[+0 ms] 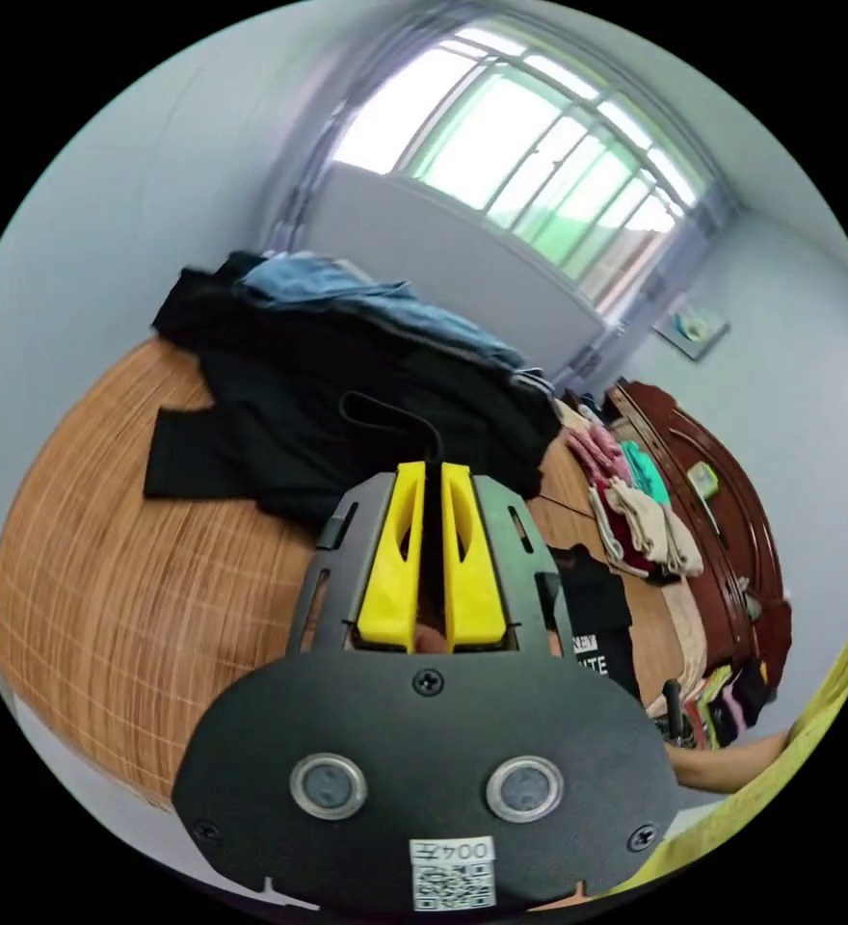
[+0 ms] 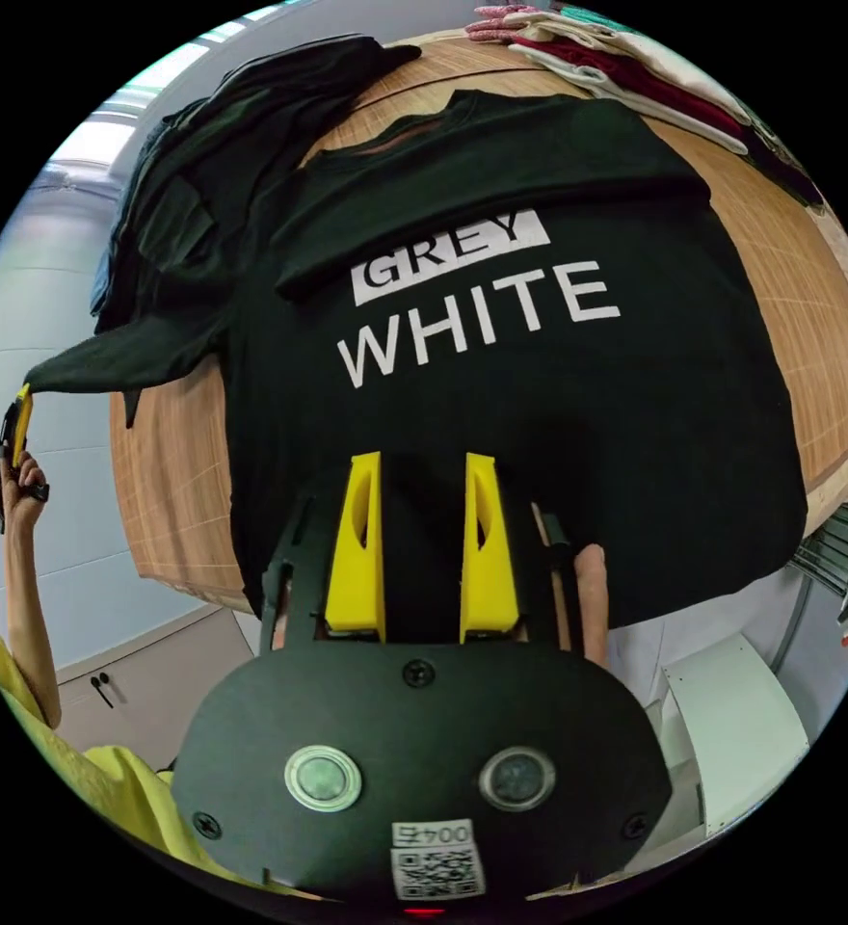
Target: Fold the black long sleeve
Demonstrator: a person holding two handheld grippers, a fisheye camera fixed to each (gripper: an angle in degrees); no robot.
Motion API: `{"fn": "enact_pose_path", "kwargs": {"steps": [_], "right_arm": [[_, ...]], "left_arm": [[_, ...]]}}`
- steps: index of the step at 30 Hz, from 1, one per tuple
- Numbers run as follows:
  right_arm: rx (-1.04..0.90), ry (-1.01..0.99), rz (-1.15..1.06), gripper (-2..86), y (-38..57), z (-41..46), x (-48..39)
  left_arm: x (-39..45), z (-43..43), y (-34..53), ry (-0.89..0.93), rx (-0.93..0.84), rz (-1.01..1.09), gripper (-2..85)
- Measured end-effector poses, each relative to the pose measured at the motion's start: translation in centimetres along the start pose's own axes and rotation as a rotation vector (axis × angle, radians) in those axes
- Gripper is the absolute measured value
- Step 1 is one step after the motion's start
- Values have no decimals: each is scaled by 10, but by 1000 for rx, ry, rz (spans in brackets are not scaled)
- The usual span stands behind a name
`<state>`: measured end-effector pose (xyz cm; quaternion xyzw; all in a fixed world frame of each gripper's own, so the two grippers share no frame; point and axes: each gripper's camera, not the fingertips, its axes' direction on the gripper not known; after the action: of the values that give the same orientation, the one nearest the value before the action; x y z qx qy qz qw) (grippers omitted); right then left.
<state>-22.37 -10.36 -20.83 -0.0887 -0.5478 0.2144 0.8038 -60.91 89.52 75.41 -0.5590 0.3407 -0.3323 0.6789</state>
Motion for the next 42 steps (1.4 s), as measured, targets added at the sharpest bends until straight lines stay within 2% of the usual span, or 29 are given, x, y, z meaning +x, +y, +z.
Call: {"fn": "enact_pose_path", "kwargs": {"steps": [6, 12, 17, 23, 26, 30, 38, 42], "right_arm": [[40, -94, -29, 119, 6, -45, 17], [88, -223, -34, 121, 5, -98, 51], [136, -264, -32, 131, 4, -142, 87], [203, -223, -5, 135, 6, -176, 125], [211, -208, 14, 133, 2, -188, 139], [193, -213, 26, 126, -12, -197, 146], [210, -200, -27, 124, -102, -195, 114], [153, -258, 63, 115, -152, -178, 105]], "left_arm": [[168, -19, -33, 111, 56, 274, 17], [344, 15, -40, 207, 41, 566, 24], [487, 92, -27, 313, -129, 765, 35], [607, 198, 39, 320, -377, 994, 91], [650, 220, 72, 306, -464, 1073, 121], [668, 210, 102, 209, -506, 1162, 137], [581, 185, 110, -269, -632, 1223, 140], [571, 180, 112, -346, -665, 1306, 138]]}}
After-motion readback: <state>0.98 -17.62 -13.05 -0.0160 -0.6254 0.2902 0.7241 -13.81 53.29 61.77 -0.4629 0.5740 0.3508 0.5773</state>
